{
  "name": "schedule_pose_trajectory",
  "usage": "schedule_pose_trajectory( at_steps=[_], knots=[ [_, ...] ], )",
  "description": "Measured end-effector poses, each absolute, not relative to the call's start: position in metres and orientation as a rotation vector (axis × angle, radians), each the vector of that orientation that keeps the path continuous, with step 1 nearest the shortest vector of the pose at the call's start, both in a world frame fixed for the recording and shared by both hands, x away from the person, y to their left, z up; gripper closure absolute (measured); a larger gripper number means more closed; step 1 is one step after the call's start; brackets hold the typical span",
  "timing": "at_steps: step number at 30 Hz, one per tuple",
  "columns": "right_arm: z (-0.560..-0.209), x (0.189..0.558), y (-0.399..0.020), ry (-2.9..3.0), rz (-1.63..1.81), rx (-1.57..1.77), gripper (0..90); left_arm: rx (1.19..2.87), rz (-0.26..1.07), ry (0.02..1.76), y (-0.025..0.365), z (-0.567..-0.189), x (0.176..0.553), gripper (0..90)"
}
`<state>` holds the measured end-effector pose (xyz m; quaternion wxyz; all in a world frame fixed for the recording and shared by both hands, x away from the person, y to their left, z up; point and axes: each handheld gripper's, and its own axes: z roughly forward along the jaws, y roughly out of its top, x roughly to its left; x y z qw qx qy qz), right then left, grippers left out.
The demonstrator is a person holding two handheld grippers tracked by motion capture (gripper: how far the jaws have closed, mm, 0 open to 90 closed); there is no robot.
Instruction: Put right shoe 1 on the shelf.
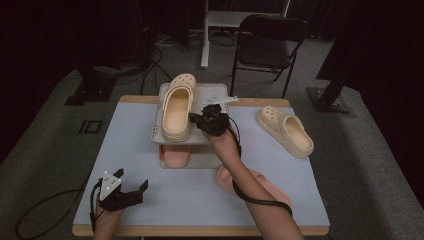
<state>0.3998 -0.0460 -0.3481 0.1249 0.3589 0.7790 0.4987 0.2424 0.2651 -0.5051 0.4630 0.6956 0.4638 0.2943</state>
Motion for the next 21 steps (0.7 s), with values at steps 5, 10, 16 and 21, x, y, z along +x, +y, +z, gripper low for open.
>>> schedule_pose_trajectory(
  at_steps=[5,10,16,21],
  knots=[
    [-0.349,0.402,-0.049,2.262,1.451,1.053,90.0,1.709,0.723,1.140,0.265,-0.505,0.242,1.7],
    [-0.350,0.400,-0.055,2.256,1.451,1.051,83.3,1.711,0.721,1.140,0.265,-0.506,0.243,1.7],
    [-0.347,0.394,-0.067,2.228,1.449,1.012,62.8,1.716,0.718,1.138,0.263,-0.507,0.244,1.7],
    [-0.344,0.392,-0.076,2.207,1.472,1.012,46.1,1.719,0.719,1.136,0.263,-0.506,0.245,1.7]
  ],
)
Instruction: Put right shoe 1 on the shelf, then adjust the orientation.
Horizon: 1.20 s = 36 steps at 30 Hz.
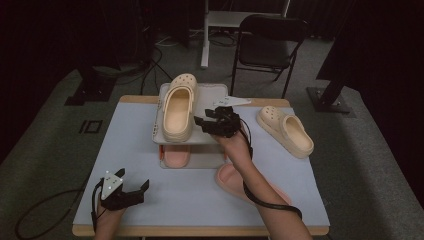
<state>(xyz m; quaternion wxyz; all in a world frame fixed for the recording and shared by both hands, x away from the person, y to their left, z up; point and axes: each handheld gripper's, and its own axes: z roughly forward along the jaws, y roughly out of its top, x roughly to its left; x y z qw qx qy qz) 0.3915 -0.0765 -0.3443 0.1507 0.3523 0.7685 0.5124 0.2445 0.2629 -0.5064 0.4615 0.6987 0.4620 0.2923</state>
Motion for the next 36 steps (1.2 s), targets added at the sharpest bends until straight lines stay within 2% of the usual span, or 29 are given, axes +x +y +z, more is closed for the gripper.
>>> schedule_pose_trajectory(
  at_steps=[12,36],
  knots=[
    [-0.338,0.374,-0.110,2.177,1.530,0.993,37.7,1.719,0.721,1.141,0.264,-0.507,0.245,1.7],
    [-0.356,0.339,-0.192,2.126,1.543,0.981,37.4,1.724,0.723,1.125,0.262,-0.507,0.245,1.7]
  ],
)
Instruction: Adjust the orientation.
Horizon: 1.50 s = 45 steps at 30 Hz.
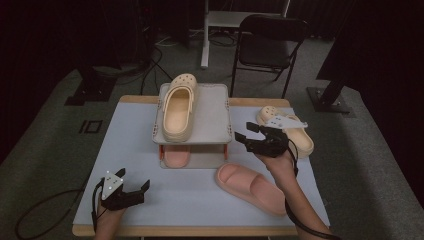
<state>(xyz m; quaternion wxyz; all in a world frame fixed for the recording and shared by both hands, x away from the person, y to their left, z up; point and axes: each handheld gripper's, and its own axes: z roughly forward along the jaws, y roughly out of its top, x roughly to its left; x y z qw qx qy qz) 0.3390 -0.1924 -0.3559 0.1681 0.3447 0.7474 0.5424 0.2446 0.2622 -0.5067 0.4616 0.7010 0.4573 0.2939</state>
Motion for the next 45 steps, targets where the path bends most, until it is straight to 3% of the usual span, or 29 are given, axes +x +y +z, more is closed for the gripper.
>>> schedule_pose_trajectory(
  at_steps=[20,45],
  knots=[
    [-0.432,0.324,-0.248,2.195,1.455,1.071,37.5,1.725,0.723,1.121,0.261,-0.507,0.244,1.7],
    [-0.482,0.296,-0.276,2.355,1.351,1.080,41.5,1.730,0.714,1.122,0.258,-0.508,0.247,1.7]
  ],
)
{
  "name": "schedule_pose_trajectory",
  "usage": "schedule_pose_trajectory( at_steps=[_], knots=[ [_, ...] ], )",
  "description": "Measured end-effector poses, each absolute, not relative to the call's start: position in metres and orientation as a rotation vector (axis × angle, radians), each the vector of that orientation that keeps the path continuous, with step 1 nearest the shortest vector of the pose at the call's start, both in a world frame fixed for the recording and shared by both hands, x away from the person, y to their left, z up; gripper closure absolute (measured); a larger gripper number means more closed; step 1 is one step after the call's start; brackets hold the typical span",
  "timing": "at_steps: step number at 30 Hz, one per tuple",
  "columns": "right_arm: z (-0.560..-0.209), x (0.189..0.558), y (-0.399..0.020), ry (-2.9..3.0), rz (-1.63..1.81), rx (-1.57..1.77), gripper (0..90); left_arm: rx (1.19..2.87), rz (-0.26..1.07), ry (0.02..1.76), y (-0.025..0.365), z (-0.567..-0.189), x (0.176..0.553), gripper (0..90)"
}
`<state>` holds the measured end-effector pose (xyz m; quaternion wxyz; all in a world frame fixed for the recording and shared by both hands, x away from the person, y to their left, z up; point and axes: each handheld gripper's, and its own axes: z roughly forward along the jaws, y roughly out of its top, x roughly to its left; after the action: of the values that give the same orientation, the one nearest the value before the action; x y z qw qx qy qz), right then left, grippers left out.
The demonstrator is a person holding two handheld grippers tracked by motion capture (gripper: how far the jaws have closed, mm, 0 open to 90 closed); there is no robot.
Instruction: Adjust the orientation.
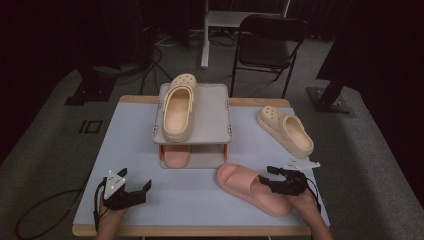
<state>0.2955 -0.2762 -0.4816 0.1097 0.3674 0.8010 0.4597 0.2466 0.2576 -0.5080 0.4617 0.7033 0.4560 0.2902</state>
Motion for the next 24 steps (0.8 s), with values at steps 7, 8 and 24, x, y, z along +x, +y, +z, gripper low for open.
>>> schedule_pose_trajectory(
  at_steps=[7,8,24],
  knots=[
    [-0.492,0.301,-0.266,2.433,1.293,1.053,49.1,1.731,0.713,1.120,0.257,-0.508,0.247,1.7],
    [-0.493,0.303,-0.264,2.444,1.294,1.044,55.1,1.730,0.713,1.120,0.257,-0.508,0.247,1.6],
    [-0.487,0.304,-0.243,2.444,1.276,0.962,71.5,1.724,0.717,1.117,0.257,-0.507,0.248,1.6]
  ],
)
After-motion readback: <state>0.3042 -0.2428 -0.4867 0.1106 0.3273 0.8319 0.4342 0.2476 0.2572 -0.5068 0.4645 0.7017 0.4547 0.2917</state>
